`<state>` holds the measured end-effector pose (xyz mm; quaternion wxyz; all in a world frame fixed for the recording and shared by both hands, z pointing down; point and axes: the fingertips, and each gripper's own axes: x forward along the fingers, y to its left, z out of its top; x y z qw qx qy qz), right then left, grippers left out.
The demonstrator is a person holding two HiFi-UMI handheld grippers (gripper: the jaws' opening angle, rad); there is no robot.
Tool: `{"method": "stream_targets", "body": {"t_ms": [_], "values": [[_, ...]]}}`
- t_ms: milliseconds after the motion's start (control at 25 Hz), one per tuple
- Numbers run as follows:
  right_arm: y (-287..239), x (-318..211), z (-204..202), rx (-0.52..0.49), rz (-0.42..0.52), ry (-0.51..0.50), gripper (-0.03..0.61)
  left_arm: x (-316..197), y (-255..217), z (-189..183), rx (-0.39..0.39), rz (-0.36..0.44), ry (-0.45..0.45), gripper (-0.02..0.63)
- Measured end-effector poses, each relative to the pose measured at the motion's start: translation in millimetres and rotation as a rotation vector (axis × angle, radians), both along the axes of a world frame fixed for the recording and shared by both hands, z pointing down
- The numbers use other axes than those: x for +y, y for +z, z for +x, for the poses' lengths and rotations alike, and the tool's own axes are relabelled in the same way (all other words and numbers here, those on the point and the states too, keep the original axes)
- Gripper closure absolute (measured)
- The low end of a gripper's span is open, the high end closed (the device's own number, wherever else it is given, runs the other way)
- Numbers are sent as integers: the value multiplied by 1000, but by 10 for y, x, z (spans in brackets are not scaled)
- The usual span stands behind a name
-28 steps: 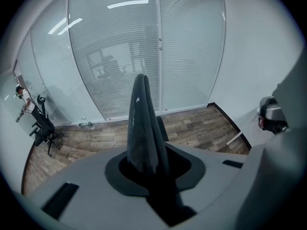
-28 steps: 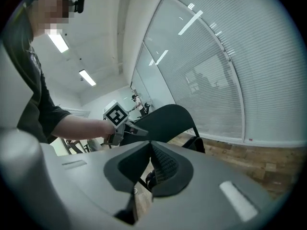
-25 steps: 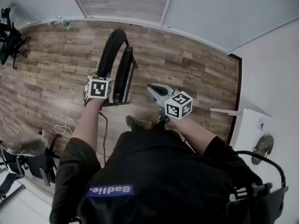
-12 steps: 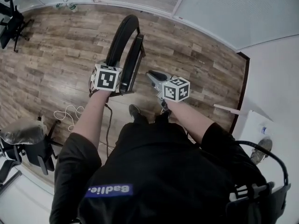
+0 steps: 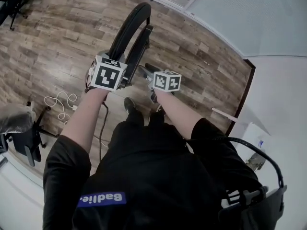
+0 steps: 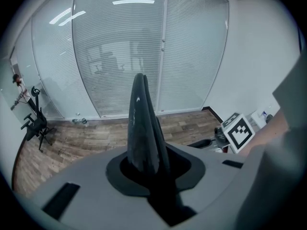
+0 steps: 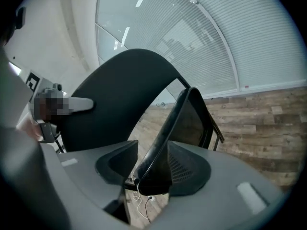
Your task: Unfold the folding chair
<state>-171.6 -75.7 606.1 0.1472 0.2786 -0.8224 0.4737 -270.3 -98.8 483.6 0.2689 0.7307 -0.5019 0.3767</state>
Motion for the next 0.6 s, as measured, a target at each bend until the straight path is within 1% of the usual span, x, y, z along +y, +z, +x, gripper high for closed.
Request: {"method": "stream_targets", "body": {"t_ms": [160,400,600], "values": [[257,-98,-133,20,-58,35,370,39,13,2,7,1,-2,535],[482,-301,-296,46,-96,63,330,41,12,44,11,3,4,535],[716,-404,-432,93,-146,89,284,50,14,45,13,4,1,535]]}}
